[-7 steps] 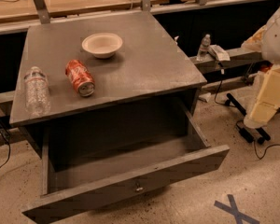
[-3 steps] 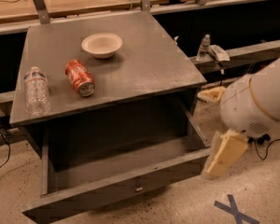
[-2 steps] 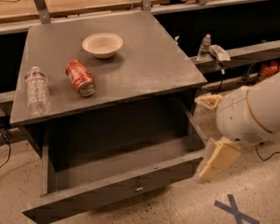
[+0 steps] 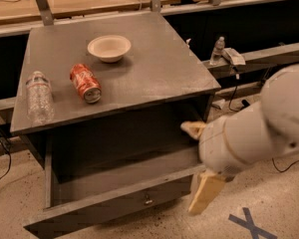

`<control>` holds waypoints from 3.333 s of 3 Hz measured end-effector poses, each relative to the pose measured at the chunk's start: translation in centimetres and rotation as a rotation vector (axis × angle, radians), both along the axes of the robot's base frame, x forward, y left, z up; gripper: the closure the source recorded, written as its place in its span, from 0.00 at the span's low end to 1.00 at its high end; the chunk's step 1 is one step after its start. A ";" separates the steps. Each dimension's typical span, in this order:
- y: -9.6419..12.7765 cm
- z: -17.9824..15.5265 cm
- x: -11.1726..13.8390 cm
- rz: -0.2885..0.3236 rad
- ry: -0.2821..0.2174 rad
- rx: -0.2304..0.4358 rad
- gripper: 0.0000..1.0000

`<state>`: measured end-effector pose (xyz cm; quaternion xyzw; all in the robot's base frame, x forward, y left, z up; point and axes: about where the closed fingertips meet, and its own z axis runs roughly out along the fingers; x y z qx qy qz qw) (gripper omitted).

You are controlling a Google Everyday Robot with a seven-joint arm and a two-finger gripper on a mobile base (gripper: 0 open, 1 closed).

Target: Close top drawer

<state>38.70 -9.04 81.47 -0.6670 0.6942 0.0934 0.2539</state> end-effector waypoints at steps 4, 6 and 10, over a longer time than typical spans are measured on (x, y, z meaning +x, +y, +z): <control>4.8 -13.8 4.0 0.013 -0.096 0.015 0.00; 2.8 -14.9 6.1 -0.050 -0.127 0.010 0.00; 4.8 -14.1 12.3 -0.057 -0.212 -0.036 0.00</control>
Offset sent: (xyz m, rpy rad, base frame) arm 0.0332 0.0724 -0.1369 0.0537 -0.1042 0.0577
